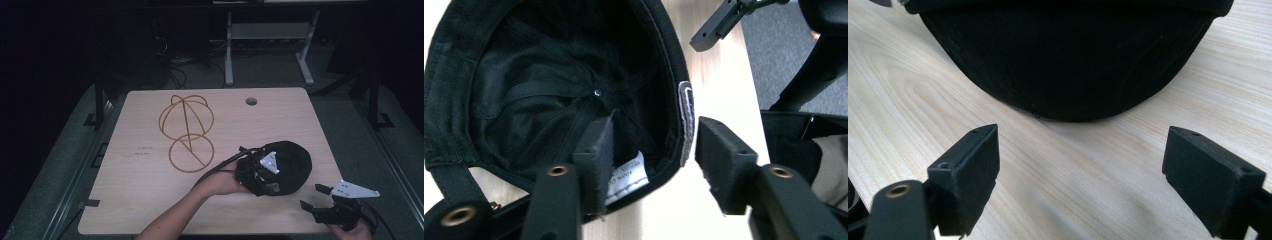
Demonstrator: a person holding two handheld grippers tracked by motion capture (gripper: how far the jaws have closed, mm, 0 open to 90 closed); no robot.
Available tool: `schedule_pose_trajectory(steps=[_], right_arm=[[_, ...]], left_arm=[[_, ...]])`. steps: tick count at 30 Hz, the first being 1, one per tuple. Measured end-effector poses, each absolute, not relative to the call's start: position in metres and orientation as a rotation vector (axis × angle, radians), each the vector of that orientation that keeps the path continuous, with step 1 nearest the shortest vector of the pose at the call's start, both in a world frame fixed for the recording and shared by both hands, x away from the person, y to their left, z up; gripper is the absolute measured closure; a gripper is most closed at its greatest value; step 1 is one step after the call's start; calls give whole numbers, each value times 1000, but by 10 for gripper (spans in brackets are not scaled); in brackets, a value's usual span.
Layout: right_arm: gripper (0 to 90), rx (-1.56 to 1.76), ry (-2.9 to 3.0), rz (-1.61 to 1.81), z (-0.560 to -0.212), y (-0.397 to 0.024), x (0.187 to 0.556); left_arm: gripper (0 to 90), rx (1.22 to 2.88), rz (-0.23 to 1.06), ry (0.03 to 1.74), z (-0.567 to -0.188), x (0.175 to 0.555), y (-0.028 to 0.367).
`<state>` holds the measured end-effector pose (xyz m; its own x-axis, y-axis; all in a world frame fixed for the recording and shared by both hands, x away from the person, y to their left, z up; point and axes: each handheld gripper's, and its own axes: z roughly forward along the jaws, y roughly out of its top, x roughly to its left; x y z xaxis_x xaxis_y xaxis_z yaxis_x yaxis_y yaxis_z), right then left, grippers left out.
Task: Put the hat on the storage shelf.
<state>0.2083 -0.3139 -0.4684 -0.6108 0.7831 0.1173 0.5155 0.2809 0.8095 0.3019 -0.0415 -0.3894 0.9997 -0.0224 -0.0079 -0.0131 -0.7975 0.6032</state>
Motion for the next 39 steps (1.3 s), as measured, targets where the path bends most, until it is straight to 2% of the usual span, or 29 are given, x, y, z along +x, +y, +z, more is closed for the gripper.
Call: schedule_pose_trajectory(steps=[8, 12, 25, 39], right_arm=[[148, 1188, 2249, 1250, -469, -314, 208], [148, 1185, 2244, 1258, -468, -314, 208], [143, 1145, 2208, 1323, -462, -304, 208], [143, 1082, 2103, 1452, -445, -296, 210]], left_arm=[[724, 2498, -54, -79, -389, 301, -44], [789, 2463, -52, -81, -387, 302, -44], [812, 2274, -141, 50, -364, 315, -29], [812, 2159, -190, 67, -337, 319, -16]])
